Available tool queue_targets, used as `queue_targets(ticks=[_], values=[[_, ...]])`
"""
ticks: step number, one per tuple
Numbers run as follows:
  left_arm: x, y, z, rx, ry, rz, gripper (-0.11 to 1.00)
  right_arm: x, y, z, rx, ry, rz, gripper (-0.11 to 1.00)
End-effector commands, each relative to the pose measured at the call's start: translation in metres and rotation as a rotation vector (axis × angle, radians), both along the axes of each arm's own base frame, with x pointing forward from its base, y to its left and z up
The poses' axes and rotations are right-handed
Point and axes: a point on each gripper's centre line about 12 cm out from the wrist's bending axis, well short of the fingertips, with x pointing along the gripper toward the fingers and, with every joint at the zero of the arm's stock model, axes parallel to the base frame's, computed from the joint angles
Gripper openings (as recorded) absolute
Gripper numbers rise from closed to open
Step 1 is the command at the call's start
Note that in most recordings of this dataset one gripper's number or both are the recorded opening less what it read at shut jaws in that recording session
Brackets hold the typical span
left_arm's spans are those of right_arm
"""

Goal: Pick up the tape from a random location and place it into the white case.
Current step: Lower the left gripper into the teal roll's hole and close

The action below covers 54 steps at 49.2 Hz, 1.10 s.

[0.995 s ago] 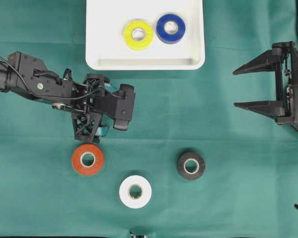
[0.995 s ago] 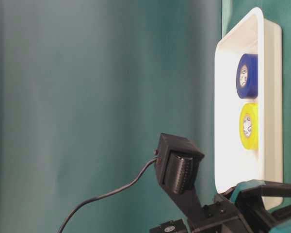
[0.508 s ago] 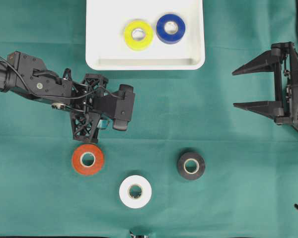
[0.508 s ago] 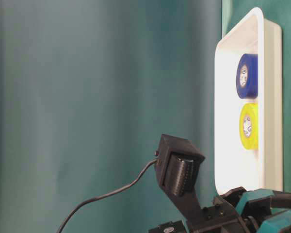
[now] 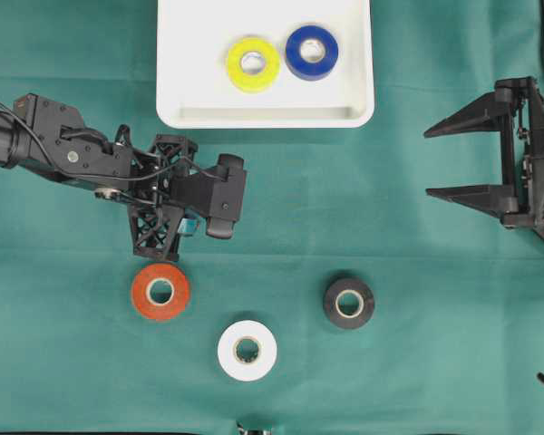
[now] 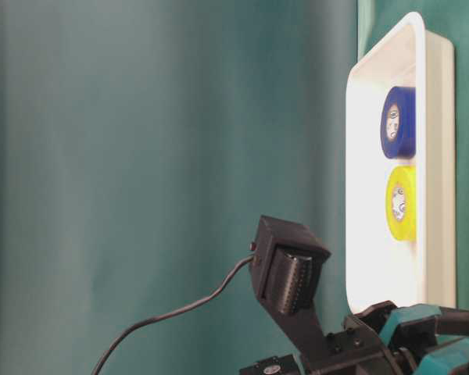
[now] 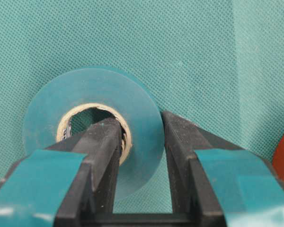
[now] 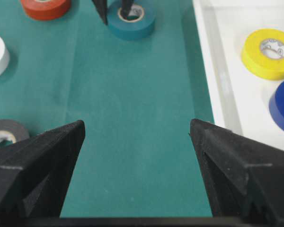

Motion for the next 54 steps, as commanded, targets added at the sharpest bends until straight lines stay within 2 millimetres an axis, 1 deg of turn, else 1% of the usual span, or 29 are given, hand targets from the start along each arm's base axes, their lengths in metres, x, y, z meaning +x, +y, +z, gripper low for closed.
queue_targets(ticks=[1, 5, 12, 18, 27, 36, 44, 54], values=[[0.002, 0.005, 0.011, 0.002, -0.026, 0.009, 0.23, 0.002, 0.0, 0.003, -0.001, -0.008, 0.001, 0.87], [0.002, 0.005, 0.015, 0.002, -0.031, 0.009, 0.23, 0.002, 0.0, 0.003, -0.001, -0.006, 0.0, 0.87], [0.0, 0.005, 0.032, 0.001, -0.042, 0.01, 0.23, 0.002, 0.0, 0.003, 0.0, -0.006, -0.001, 0.87], [-0.002, 0.005, 0.056, 0.0, -0.06, 0.01, 0.23, 0.002, 0.0, 0.003, 0.0, -0.006, -0.001, 0.87], [-0.006, 0.004, 0.099, -0.003, -0.11, 0.006, 0.23, 0.002, 0.0, 0.003, -0.001, -0.008, 0.0, 0.87], [-0.009, 0.004, 0.131, -0.003, -0.123, 0.006, 0.23, 0.002, 0.0, 0.004, -0.001, -0.011, 0.0, 0.87], [-0.011, 0.004, 0.168, -0.006, -0.179, 0.006, 0.23, 0.002, 0.0, 0.004, -0.001, -0.011, 0.0, 0.87], [-0.021, 0.005, 0.201, -0.006, -0.213, 0.006, 0.23, 0.003, 0.0, 0.004, -0.001, -0.009, -0.001, 0.87]])
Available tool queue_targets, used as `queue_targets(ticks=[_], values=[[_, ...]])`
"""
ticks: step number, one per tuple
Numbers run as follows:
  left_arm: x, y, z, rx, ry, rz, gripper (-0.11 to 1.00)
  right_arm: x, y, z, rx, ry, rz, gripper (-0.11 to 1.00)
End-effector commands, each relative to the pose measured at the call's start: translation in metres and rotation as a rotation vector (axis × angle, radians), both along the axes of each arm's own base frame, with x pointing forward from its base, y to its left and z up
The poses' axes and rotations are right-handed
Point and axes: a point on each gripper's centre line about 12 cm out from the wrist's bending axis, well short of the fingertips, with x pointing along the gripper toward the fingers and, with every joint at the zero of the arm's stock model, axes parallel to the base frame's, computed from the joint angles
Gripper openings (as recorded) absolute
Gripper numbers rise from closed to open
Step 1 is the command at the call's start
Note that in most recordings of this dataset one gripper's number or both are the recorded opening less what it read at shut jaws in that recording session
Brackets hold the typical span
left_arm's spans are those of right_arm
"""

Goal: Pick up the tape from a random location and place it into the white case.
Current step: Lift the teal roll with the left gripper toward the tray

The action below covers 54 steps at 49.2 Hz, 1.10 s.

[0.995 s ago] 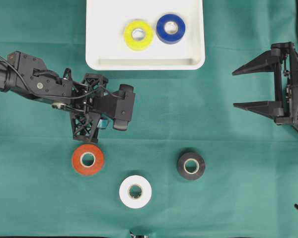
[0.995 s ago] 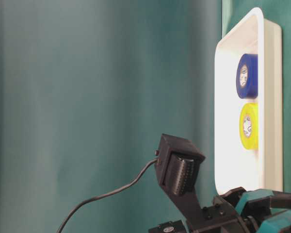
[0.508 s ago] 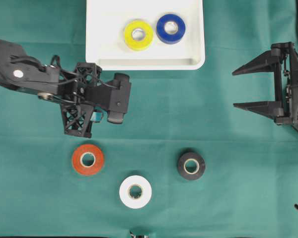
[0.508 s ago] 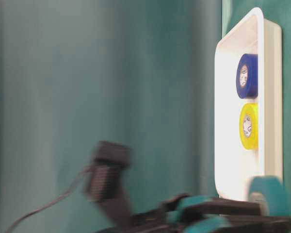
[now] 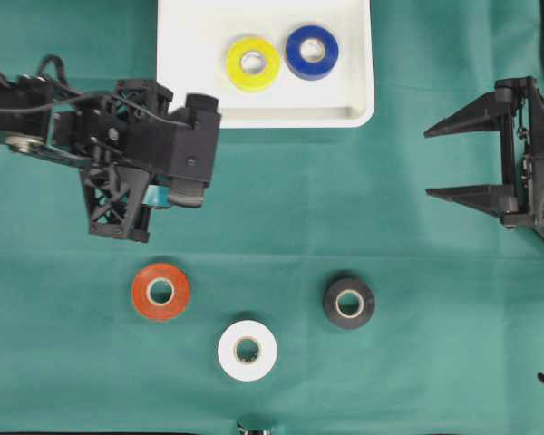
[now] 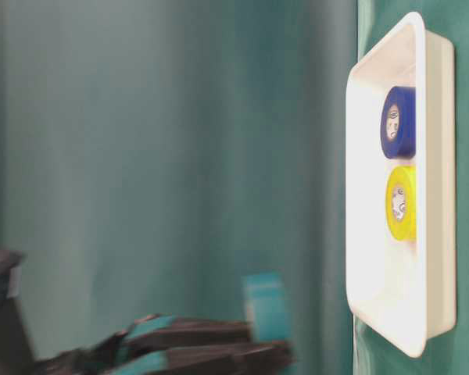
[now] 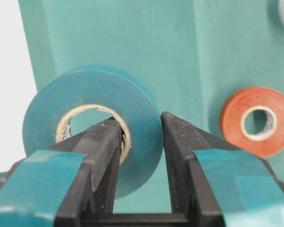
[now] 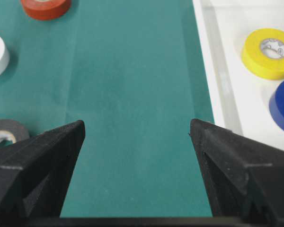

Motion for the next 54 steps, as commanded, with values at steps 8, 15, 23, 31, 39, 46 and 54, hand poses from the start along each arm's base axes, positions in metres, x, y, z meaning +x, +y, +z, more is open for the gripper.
queue_targets(ticks=[8, 15, 23, 31, 39, 46, 54], values=[[-0.011, 0.0, 0.051, -0.002, -0.083, -0.003, 0.23, 0.003, 0.0, 0.005, -0.001, -0.014, 0.001, 0.87], [-0.016, 0.0, 0.071, -0.002, -0.094, -0.002, 0.23, 0.003, 0.0, 0.006, -0.001, -0.015, 0.0, 0.87], [-0.019, 0.0, 0.086, -0.001, -0.103, -0.002, 0.23, 0.003, 0.0, 0.007, 0.001, -0.018, 0.001, 0.87], [-0.02, 0.0, 0.093, 0.0, -0.104, -0.003, 0.23, 0.003, 0.0, 0.007, -0.001, -0.017, 0.0, 0.87], [-0.02, 0.0, 0.094, -0.001, -0.107, -0.002, 0.23, 0.003, 0.0, 0.007, -0.001, -0.02, 0.0, 0.87], [-0.02, 0.0, 0.094, -0.001, -0.107, -0.002, 0.23, 0.003, 0.0, 0.007, -0.001, -0.018, 0.0, 0.87], [-0.02, -0.001, 0.094, -0.001, -0.106, -0.005, 0.23, 0.003, 0.0, 0.007, -0.002, -0.018, 0.0, 0.87]])
